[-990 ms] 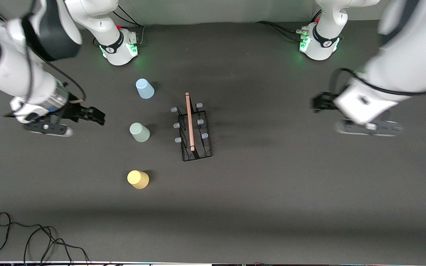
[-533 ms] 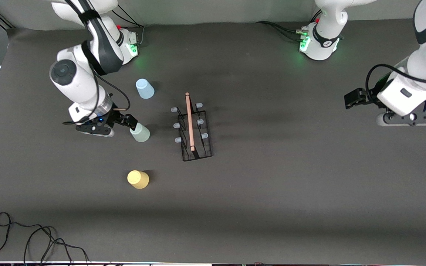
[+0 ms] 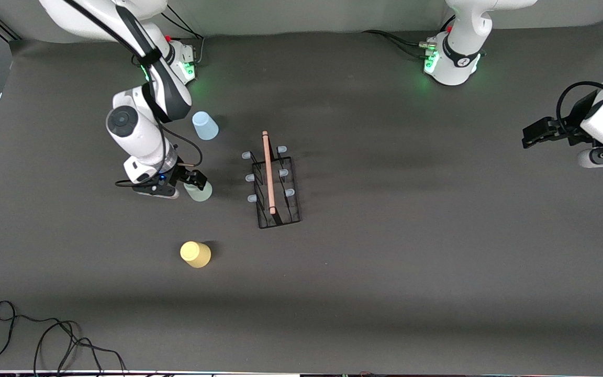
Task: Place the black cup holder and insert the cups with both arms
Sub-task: 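Grasp the pale green cup with the right gripper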
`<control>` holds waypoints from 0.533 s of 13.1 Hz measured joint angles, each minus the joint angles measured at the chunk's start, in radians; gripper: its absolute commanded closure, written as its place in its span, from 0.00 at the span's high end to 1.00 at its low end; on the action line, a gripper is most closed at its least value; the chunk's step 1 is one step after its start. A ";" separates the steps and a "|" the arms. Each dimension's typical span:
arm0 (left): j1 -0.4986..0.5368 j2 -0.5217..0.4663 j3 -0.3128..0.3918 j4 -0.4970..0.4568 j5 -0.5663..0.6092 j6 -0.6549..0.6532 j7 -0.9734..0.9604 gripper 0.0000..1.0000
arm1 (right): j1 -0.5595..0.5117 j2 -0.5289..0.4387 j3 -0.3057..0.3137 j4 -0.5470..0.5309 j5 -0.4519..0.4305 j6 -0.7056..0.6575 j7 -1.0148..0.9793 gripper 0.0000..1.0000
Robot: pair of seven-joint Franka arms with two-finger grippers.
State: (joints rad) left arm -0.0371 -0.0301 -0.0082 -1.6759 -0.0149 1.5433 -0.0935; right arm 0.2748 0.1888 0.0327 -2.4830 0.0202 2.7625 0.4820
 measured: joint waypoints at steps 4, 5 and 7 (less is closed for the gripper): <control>-0.009 -0.003 0.001 0.021 0.000 0.001 0.000 1.00 | 0.014 0.088 0.000 -0.041 0.000 0.150 0.000 0.31; -0.010 -0.003 0.001 0.026 0.002 0.001 0.000 1.00 | 0.014 0.088 0.000 -0.041 0.000 0.150 0.000 0.00; -0.011 -0.003 0.001 0.028 0.004 0.001 0.000 1.00 | 0.014 0.080 -0.002 -0.040 0.000 0.150 0.000 0.00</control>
State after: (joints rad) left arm -0.0480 -0.0331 -0.0074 -1.6482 -0.0111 1.5439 -0.0935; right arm 0.2890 0.2689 0.0303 -2.5234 0.0202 2.9121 0.4821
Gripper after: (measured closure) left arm 0.000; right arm 0.256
